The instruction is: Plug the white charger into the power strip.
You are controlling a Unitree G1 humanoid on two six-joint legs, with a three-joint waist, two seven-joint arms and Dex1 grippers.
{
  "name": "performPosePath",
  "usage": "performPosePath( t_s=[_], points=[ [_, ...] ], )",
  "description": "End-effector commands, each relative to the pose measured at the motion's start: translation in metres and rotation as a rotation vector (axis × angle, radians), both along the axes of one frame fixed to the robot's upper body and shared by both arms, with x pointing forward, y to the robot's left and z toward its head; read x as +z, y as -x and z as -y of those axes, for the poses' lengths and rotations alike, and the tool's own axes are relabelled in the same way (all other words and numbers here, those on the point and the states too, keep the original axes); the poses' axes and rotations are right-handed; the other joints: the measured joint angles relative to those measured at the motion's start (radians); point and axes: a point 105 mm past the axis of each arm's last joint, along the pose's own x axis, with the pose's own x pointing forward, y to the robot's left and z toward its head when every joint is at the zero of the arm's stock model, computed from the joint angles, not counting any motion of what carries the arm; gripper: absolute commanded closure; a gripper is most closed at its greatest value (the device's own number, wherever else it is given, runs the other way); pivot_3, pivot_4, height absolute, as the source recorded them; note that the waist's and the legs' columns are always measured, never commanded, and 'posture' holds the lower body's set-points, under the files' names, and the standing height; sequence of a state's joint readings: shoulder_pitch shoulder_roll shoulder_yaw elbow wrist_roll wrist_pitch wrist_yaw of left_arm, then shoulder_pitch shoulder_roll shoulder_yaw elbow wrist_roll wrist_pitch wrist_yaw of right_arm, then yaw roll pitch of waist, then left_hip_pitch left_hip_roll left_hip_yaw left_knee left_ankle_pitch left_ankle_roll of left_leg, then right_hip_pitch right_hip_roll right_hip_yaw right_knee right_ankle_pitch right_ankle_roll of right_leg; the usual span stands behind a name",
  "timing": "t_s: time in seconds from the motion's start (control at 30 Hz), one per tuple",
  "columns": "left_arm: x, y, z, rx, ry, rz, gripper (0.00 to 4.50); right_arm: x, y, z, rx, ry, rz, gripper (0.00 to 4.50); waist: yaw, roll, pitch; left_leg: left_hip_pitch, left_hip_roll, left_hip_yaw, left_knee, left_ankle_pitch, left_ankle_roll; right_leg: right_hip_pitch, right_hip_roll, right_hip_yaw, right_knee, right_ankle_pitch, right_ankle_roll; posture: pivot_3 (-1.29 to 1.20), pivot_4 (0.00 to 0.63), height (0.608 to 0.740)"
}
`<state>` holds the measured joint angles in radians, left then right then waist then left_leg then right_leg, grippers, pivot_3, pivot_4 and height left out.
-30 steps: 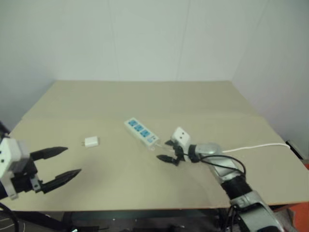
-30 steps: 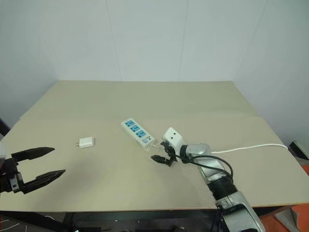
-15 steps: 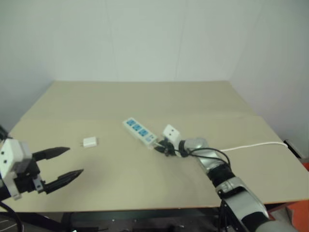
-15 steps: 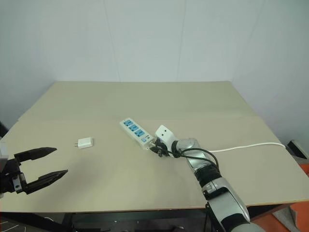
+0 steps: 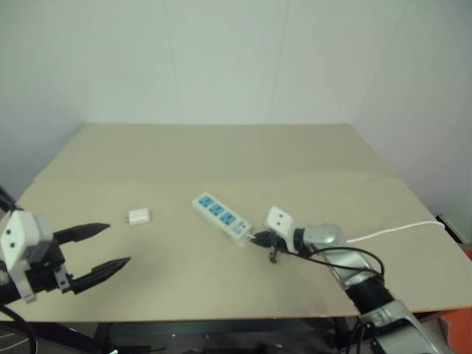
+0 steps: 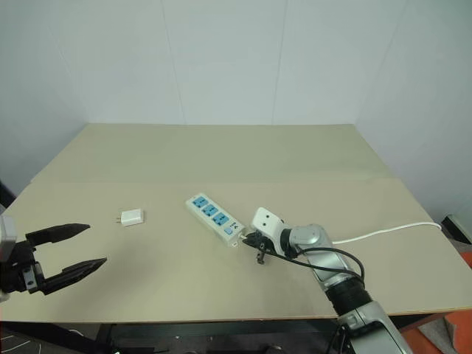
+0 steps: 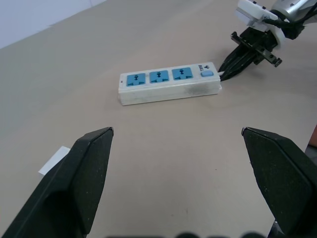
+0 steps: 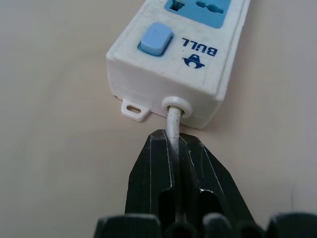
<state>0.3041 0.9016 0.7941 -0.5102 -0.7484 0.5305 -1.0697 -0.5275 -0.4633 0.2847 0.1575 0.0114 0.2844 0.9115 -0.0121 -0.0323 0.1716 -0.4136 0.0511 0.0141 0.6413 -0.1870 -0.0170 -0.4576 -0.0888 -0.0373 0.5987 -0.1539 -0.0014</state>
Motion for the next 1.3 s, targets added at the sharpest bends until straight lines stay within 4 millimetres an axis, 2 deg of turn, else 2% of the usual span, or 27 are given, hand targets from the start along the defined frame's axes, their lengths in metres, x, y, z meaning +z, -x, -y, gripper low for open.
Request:
performPosePath(
  t_s=[0.03,0.17,0.33,0.37,0.57,0.8,1.1,1.23,1.3],
  points=[
    [0.006,-0.002,0.003,-0.019,-0.011,0.018,0.0,0.008,0.001,0.013,-0.035,-0.035,0.046,3.32,0.0,0.0,0.0,0.0,0.0,0.0,0.0,0.0,0.0,0.0,0.0,0.0,0.0,0.0,0.0,0.0,0.15,0.74],
    [0.007,-0.003,0.002,-0.024,-0.012,0.018,0.0,0.022,0.005,0.015,-0.054,-0.178,0.05,2.01,0.0,0.0,0.0,0.0,0.0,0.0,0.0,0.001,0.001,0.0,0.0,0.0,0.0,0.0,0.0,0.0,0.15,0.74],
    [0.008,-0.006,0.002,-0.028,-0.016,0.018,0.0,0.038,0.01,0.008,-0.06,-0.333,0.062,0.25,-0.004,0.0,0.0,0.0,0.0,0.0,0.0,0.001,0.001,0.0,0.0,0.0,0.0,0.0,0.0,0.0,0.15,0.74],
    [0.009,-0.006,0.002,-0.029,-0.016,0.019,0.0,0.039,0.011,0.007,-0.063,-0.35,0.059,0.02,-0.006,0.0,0.0,0.0,0.0,0.0,0.0,0.001,0.001,0.0,0.0,0.0,0.0,0.0,0.0,0.0,0.15,0.74],
    [0.009,-0.008,0.003,-0.038,-0.014,0.02,0.0,0.034,0.008,-0.018,-0.115,-0.447,0.062,0.02,-0.004,0.0,0.0,0.0,0.0,0.0,0.0,0.001,0.001,0.0,0.0,0.0,0.0,0.0,0.0,0.0,0.15,0.74],
    [0.009,-0.009,0.004,-0.042,-0.01,0.021,0.0,0.023,-0.001,-0.043,-0.166,-0.477,0.144,0.02,-0.005,0.0,0.0,0.0,0.0,0.0,0.0,0.0,0.001,0.0,0.0,0.0,0.0,0.0,0.0,0.0,0.15,0.74],
    [0.01,-0.008,0.004,-0.042,-0.009,0.025,0.0,0.014,-0.02,-0.059,-0.257,-0.508,0.183,0.02,-0.012,0.0,0.0,0.0,0.0,0.0,0.0,0.001,0.001,0.0,0.001,0.0,0.0,0.0,0.0,0.0,0.15,0.74],
    [0.011,-0.009,0.004,-0.042,-0.01,0.029,0.0,0.004,-0.022,-0.062,-0.242,-0.485,0.139,0.02,-0.019,0.0,0.0,0.0,0.0,-0.001,0.0,0.002,0.003,0.0,0.001,0.0,0.0,0.0,0.0,0.0,0.15,0.74],
    [0.011,-0.009,0.004,-0.041,-0.01,0.03,0.0,-0.007,-0.015,-0.067,-0.172,-0.431,0.1,0.02,-0.019,0.0,0.0,0.0,0.0,-0.001,0.0,0.004,0.006,0.0,0.001,0.0,0.0,0.0,0.0,0.0,0.15,0.74]
  ],
)
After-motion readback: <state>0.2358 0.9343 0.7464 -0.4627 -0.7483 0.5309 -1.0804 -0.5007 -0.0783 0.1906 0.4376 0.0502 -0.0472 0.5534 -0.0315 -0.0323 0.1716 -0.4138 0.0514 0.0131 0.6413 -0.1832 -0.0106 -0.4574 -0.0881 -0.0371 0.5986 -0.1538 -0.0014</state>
